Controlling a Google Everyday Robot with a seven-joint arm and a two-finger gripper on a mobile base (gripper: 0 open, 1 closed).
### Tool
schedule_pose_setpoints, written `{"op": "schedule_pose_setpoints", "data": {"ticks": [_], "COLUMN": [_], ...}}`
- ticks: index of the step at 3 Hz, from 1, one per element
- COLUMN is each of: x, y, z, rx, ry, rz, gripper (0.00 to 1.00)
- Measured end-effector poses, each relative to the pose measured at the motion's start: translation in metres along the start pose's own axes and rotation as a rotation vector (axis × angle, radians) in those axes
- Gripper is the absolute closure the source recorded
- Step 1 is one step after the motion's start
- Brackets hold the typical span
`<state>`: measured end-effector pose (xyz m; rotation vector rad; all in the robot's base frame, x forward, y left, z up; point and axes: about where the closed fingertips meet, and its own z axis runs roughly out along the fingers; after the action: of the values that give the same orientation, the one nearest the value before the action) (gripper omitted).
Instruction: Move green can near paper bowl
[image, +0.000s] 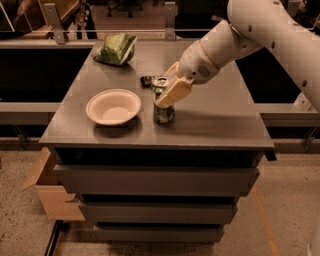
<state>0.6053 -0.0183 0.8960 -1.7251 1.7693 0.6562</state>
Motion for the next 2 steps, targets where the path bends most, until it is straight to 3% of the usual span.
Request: {"op": "schedule_pose_setpoints", "data": {"ticks": [2], "x": [-0.0040], "y": [-0.0012], "z": [0.0087], "rx": [-0.015], "ry": [0.003], "rz": [-0.017], "gripper": [1.00]}}
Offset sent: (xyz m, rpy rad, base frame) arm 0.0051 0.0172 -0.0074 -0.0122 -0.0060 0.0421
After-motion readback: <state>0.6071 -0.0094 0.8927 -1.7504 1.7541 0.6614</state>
